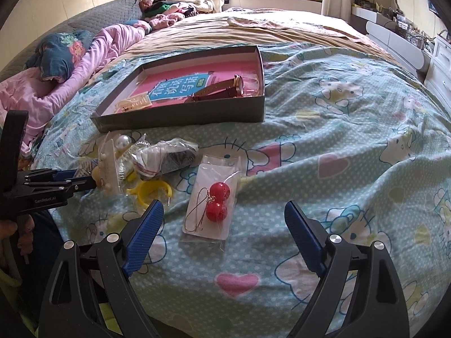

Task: Organize jewelry
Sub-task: 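Grasp the clear box of gold hairpins with the left tool while the right tool grasps the red earring bag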

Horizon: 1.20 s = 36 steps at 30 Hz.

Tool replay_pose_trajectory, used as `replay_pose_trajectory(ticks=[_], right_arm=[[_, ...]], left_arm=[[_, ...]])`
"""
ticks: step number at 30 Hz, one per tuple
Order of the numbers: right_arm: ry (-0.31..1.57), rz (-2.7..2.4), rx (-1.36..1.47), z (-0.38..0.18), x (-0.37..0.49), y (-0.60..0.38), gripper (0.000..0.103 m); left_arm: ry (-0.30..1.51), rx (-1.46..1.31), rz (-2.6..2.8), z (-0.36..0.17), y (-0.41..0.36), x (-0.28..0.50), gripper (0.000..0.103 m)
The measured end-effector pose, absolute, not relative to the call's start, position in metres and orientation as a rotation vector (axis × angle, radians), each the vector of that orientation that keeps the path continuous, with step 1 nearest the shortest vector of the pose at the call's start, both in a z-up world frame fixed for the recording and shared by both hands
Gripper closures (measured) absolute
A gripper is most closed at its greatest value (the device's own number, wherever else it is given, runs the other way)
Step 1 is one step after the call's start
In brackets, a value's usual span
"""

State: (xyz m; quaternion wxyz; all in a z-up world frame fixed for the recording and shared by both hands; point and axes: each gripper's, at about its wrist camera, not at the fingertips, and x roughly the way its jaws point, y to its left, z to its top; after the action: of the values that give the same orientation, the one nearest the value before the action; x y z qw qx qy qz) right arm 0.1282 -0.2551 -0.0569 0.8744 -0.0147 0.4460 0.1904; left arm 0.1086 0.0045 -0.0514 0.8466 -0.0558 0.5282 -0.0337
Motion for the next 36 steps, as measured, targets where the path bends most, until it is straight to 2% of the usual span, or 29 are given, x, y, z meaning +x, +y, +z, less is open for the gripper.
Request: replay_pose_trajectory(ticks=[2,8,9,11,14,15,36], right_arm=[[0.944,0.395,-0.039,-0.062,0.131,-0.252,0.017],[0.978,0.403,-0.068,-0.075,0.138,-0.241,0.031],[0.979,0.403,-0.078,-0.077,0.139,-0.238,0.037],[0.971,0.401,-0.105,-0.080,0.140,-0.235,0.042],[0.957,0.409,-0.127,-0.080,0.140,-0.233,0.060],[0.955,0.412,-0.129,-0.080,0.140,-0.233,0.062],[0.827,0.442,-0.090,-0.029,0.128,-0.239,0.063]], left_arm=[[1.115,-0.121,-0.074,-0.052,0.004,0.109,0.068],[1.112,-0.154,-0.080,-0.052,0.009,0.110,0.075],[1.112,-0.161,-0.082,-0.053,0.010,0.110,0.078],[1.111,-0.168,-0.085,-0.052,0.011,0.110,0.078],[1.109,-0.163,-0.089,-0.052,0.010,0.109,0.078],[1.107,-0.160,-0.090,-0.051,0.010,0.109,0.079],[0.948,-0.157,-0.068,-0.015,0.015,0.093,0.079]])
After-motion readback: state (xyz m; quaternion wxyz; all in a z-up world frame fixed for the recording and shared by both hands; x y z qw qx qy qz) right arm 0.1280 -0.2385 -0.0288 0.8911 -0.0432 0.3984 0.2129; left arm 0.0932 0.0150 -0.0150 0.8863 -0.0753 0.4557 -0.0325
